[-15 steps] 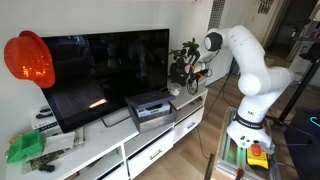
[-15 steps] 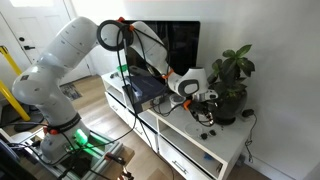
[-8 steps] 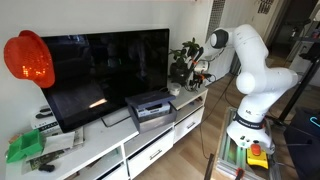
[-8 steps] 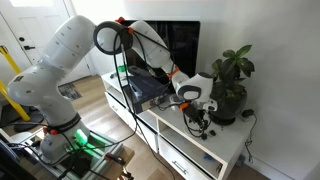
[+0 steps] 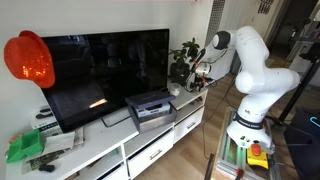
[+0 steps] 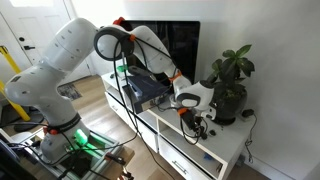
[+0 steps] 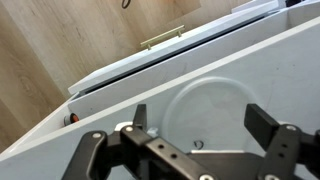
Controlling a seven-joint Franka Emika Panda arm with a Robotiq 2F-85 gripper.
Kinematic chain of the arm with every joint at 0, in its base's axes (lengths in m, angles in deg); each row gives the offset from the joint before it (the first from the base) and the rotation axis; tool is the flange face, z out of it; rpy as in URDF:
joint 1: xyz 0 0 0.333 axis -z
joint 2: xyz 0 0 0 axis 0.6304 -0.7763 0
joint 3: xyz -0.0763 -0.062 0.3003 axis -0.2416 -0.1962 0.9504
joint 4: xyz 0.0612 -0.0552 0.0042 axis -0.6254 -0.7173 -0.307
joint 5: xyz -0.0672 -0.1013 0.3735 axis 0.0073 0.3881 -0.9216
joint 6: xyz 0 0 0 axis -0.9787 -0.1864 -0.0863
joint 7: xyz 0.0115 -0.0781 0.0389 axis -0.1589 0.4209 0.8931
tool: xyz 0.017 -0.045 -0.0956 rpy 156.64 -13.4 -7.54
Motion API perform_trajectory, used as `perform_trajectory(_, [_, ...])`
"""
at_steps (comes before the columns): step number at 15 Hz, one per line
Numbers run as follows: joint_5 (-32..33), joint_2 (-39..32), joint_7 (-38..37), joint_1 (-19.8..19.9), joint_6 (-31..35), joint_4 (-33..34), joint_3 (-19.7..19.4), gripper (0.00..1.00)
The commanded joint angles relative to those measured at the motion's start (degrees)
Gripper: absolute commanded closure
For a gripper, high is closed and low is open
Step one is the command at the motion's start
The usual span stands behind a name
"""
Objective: Take the lid off of the cup then take the glasses and place the lid back on the cup
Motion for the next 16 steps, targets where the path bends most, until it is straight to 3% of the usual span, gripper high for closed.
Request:
perform_trajectory(1, [-0.63,-0.90,-0.33,-0.01,0.62,0.23,0.11,0.19])
perform_trajectory(5, [-0.62,-2.04,-1.17,-0.10,0.84,0.85,-0.24,0.48])
perform_trajectory(7, [-0.54,-2.42,-1.72,-0.19,0.69,1.06,-0.46,0.49])
perform_trajectory(8, [-0.44,-2.59,-1.99,-0.26,0.50,1.17,-0.62,0.63])
perform_trajectory(13, [-0.27,-3.40,-2.96,-0.27,-0.06,1.91,-1.19,0.97])
perform_trajectory(16, [-0.39,-3.40,-3.33,-0.12,-0.08,2.17,-1.29,1.00])
